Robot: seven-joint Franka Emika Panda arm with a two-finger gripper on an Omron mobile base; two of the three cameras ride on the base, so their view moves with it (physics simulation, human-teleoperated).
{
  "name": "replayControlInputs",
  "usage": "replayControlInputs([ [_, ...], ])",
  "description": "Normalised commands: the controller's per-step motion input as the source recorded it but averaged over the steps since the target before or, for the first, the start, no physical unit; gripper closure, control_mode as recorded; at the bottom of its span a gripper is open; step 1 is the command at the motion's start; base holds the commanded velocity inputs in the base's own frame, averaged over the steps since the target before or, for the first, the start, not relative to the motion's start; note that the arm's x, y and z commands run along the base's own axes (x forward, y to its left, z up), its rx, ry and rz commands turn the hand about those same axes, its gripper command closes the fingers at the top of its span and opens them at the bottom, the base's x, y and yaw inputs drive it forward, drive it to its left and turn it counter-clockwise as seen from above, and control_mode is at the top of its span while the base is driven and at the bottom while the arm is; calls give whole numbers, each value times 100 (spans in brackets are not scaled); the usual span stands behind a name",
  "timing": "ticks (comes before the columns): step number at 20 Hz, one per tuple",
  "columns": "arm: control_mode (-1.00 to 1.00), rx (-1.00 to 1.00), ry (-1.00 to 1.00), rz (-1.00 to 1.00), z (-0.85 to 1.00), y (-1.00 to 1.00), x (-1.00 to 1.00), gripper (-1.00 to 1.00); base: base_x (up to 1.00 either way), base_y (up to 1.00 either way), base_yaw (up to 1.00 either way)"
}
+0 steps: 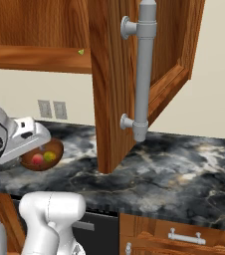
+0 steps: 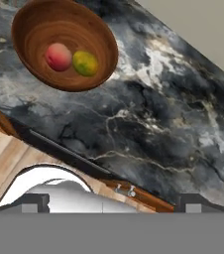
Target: Open the cabinet. Pick the peach and orange from the cabinet and place them into the bowl. Then close the cabinet.
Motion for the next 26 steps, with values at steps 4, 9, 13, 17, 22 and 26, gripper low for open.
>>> replayControlInputs([
  [4, -100, 0, -7, 0, 67, -25, -49, -100, 0, 0, 0],
  [9, -100, 0, -10, 0, 69, -24, -50, -100, 0, 0, 0],
  [13, -100, 0, -13, 0, 63, -20, -53, -100, 0, 0, 0],
  [17, -100, 0, -17, 0, 49, -5, -56, -100, 0, 0, 0],
  [22, -100, 0, -16, 0, 53, -11, -63, -100, 0, 0, 0],
  [26, -100, 0, -14, 0, 51, -17, -61, -100, 0, 0, 0],
])
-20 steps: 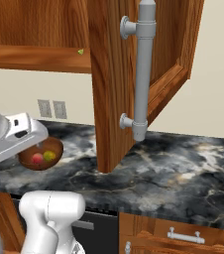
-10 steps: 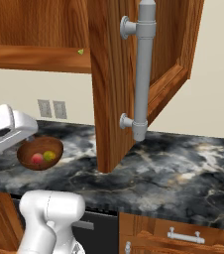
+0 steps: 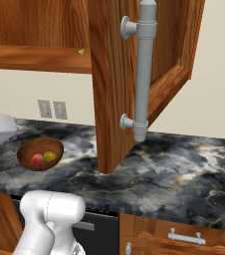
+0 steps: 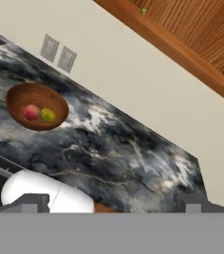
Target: Open the cabinet. Pick the peach and orange from the cabinet and place them into the bowl. Then close the cabinet.
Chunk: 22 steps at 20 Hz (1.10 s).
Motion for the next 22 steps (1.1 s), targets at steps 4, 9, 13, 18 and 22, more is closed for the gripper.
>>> replayControlInputs([
  [4, -100, 0, -8, 0, 38, -22, -50, -100, 0, 0, 0],
  [9, -100, 5, 1, 0, 5, -33, -32, -100, 0, 0, 0],
  [13, -100, 6, 1, 1, 0, -41, -1, -100, 0, 0, 0],
  [18, -100, 6, 0, 5, 0, -39, 0, -100, 0, 0, 0],
  [22, -100, 4, -3, 4, 0, -32, -16, -100, 0, 0, 0],
])
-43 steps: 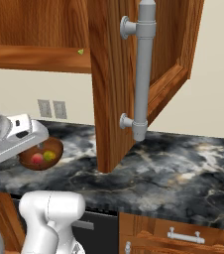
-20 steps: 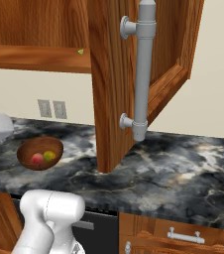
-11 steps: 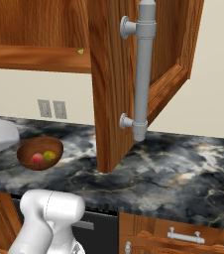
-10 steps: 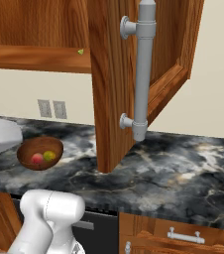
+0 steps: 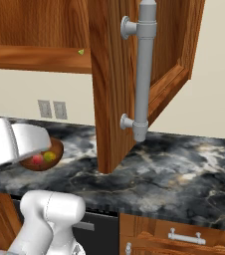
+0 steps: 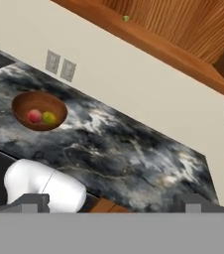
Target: Open the cabinet. Pick the peach and orange from the cabinet and place them into the bowl. Then close the cabinet.
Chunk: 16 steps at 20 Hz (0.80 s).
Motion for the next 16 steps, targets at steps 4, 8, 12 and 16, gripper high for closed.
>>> replayControlInputs([
  [4, -100, 2, -13, 0, 0, -41, -44, -100, 0, 0, 0],
  [8, -100, 3, -11, 0, 0, -40, -48, -100, 0, 0, 0],
  [12, -100, 4, -6, -1, 0, -50, -40, -100, 0, 0, 0],
  [16, -100, 3, -10, 0, 0, -49, -13, -100, 0, 0, 0],
])
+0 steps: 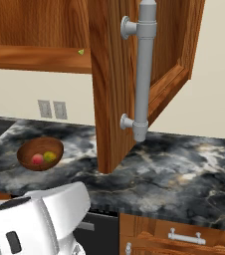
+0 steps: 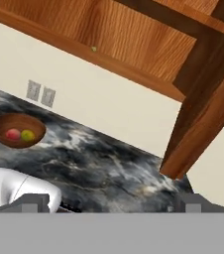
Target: Open the cabinet. Pick the peach and orange from the cabinet and place them into the bowl. Then close the cabinet.
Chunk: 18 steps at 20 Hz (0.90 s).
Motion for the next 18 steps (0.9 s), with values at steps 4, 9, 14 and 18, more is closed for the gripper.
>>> replayControlInputs([
  [4, -100, 4, -8, 0, 0, -46, 9, -100, 0, 0, 0],
  [9, -100, 4, -5, 0, 0, -33, 31, -100, 0, 0, 0],
  [14, -100, 4, -3, 0, 0, -28, 40, -100, 0, 0, 0],
  [18, -100, 4, -6, 0, -3, -36, 29, -100, 0, 0, 0],
])
